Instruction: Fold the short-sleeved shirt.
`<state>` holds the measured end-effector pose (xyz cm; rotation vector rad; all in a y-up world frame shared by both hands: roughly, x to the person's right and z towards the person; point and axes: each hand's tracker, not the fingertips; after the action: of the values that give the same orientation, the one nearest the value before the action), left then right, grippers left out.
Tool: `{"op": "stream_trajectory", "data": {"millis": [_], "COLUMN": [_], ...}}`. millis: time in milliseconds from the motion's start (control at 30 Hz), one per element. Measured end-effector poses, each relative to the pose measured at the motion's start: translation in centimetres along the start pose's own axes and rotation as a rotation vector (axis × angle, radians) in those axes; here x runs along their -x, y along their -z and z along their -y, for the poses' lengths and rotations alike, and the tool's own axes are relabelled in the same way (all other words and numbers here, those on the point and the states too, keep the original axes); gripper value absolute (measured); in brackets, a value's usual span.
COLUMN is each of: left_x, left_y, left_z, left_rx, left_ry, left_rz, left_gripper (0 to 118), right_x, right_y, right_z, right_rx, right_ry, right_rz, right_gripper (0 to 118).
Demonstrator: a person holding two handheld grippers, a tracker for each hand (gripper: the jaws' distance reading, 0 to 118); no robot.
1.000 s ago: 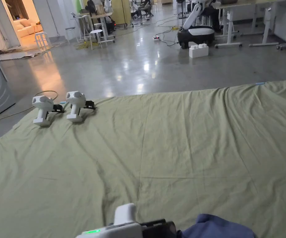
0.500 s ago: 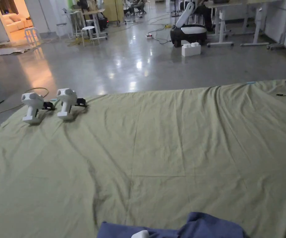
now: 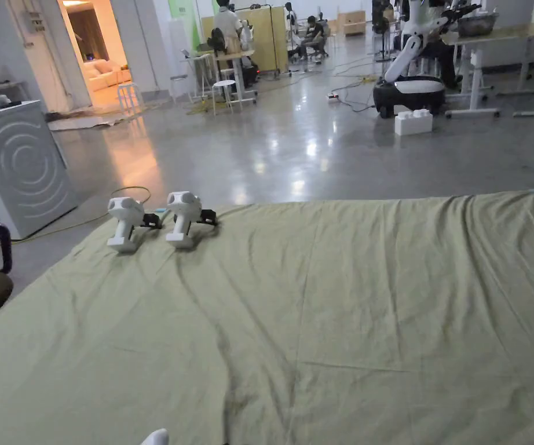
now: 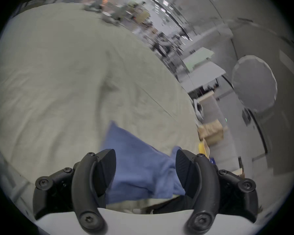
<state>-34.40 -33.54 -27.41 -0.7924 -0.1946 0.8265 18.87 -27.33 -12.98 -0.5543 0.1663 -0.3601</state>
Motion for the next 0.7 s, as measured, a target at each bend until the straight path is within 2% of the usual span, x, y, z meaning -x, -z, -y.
{"op": "stream_trajectory", "data": {"millis": [133,200,233,267,300,333,467,533,600,700], "left_x": [4.4,5.3,5.4,4.0,3.3,2.9,2.7,1.6,-0.6,-5.0], "left_y": [2.9,5.1,6.0,6.4,6.8,6.7,4.4,2.0,-0.3,-2.5], "left_z": [0.1,1.0,1.5,2.7,3.4,3.5,2.3,1.2,0.3,0.0], "left_rx": [0.057,0.074,0.098,0.103,0.093,0.066,0.005,-0.021,-0.039,-0.046], "left_ry": [-0.132,-0.184,-0.199,-0.183,-0.135,-0.114,-0.158,-0.067,0.111,0.293], "left_rz": [0.028,0.022,0.031,0.03,-0.033,-0.057,0.014,0.002,-0.052,-0.079], "left_gripper": [84,78,57,24,16,16,15,15,15,15], "right_x": [1.3,1.4,1.4,1.3,1.2,1.0,0.7,0.7,0.7,0.8], "right_y": [-0.3,-0.7,-0.9,-1.2,-1.5,-1.7,-1.9,-1.6,-1.2,-1.0], "right_z": [0.0,-0.1,-0.1,-0.1,-0.2,-0.2,-0.5,-0.8,-0.8,-0.8], "right_rx": [0.003,0.008,0.008,0.008,0.01,0.009,0.007,0.001,-0.006,-0.018], "right_ry": [-0.036,-0.075,-0.092,-0.102,-0.106,-0.108,-0.124,-0.137,-0.14,-0.124], "right_rz": [-0.021,-0.013,-0.001,0.005,0.011,0.017,0.029,0.03,0.021,-0.002], "right_gripper": [8,8,8,8,8,8,8,8,8,8]}}
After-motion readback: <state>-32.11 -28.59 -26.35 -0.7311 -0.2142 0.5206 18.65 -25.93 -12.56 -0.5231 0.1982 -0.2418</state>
